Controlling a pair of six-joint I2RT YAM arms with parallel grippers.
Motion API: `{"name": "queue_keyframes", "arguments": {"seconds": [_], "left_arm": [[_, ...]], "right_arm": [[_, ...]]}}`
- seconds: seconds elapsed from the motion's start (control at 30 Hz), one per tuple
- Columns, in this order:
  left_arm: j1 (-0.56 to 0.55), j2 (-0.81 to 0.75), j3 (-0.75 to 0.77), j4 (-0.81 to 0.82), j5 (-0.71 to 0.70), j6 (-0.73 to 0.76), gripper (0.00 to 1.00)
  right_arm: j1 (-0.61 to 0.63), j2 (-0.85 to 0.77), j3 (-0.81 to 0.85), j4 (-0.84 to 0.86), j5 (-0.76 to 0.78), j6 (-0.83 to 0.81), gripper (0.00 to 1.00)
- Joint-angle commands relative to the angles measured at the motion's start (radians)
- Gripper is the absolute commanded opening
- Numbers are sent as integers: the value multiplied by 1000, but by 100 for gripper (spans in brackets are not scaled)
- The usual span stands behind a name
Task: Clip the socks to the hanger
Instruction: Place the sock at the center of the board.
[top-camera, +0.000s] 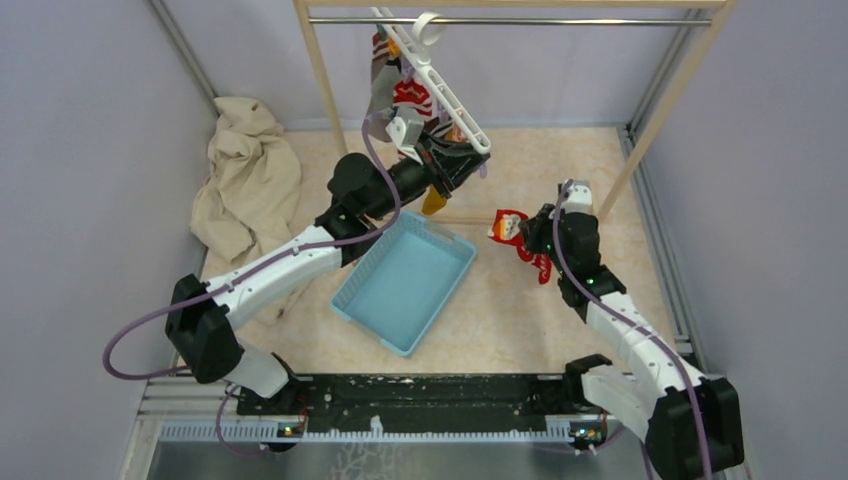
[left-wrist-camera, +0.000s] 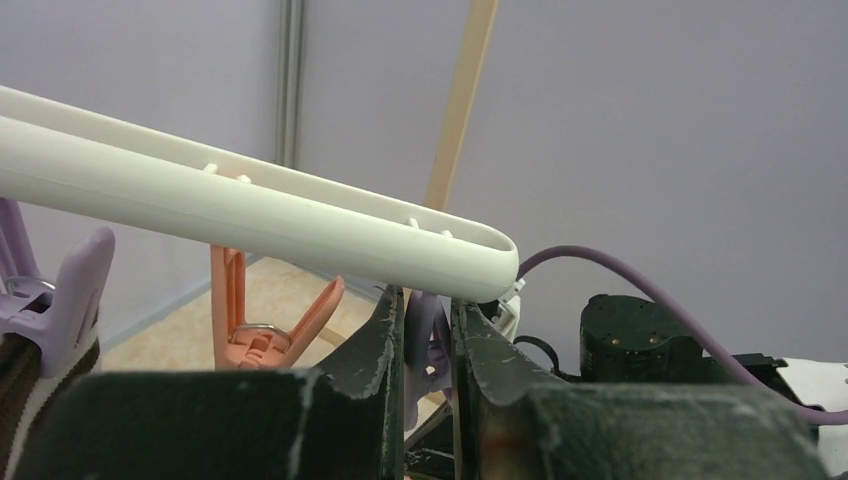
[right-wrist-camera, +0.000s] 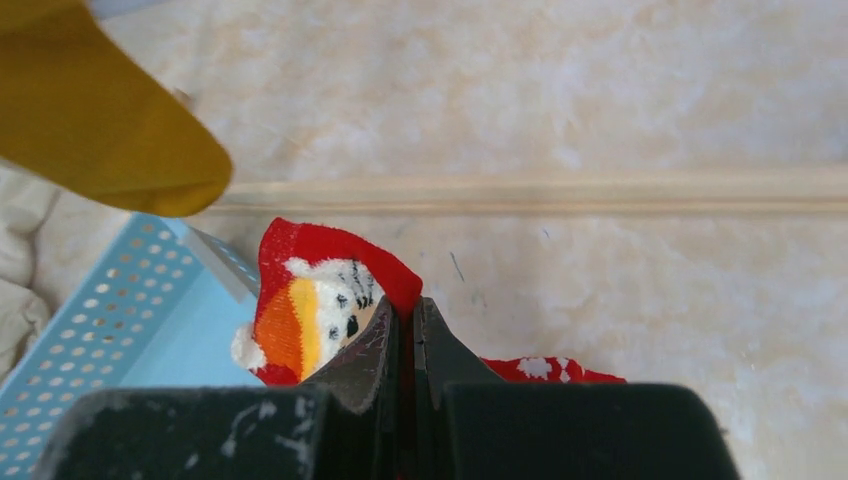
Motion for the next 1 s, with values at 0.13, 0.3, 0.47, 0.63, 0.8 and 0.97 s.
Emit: {"name": "queue_keyframes", "arguments": {"seconds": [0.13,0.3,0.47,0.63,0.8,0.97], "left_arm": [[14,-14,-39,37,40,-22,0],[19,-25,-51,40,41,-20,0],[27,-42,-72,39,32,-19,0],[31,-44,-79,47,33,-24,0],[33,-46,-82,47,30,-23,0],[41,-56,-89,32,17,-10,0]], "right_arm": [[-5,70,-45,-99,164,56,0],[-5,167,-43,-100,205,62,45],[-1,146,-44,-80,226,41,58],[70,191,14,-98,266,-54,59],[195,379,88,-131,279,-121,59],[285,435,120,-113,330,-185,59]]}}
